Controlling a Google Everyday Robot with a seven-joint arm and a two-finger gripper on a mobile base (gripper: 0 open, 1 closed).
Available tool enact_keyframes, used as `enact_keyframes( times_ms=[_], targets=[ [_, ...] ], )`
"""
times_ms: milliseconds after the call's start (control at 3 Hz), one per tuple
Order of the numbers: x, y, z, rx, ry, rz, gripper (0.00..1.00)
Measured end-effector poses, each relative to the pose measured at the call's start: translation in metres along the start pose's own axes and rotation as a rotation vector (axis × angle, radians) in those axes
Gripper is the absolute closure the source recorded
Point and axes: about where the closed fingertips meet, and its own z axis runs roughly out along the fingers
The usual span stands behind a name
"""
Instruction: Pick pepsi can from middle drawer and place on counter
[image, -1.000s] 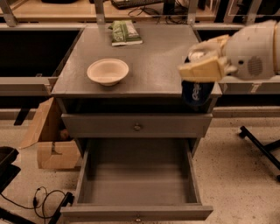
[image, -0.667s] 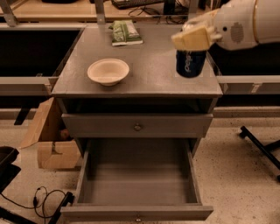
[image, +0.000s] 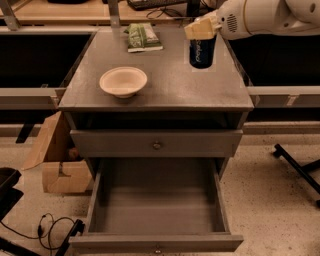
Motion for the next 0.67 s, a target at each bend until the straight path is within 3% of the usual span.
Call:
enact_keyframes(
  times_ms=[333, 667],
  targets=[
    [-0.003, -0.002, 0.002, 0.002, -0.003, -0.002, 1.00],
    [-0.009, -0.028, 0.026, 0.033, 0.033, -0.004, 1.00]
  ],
)
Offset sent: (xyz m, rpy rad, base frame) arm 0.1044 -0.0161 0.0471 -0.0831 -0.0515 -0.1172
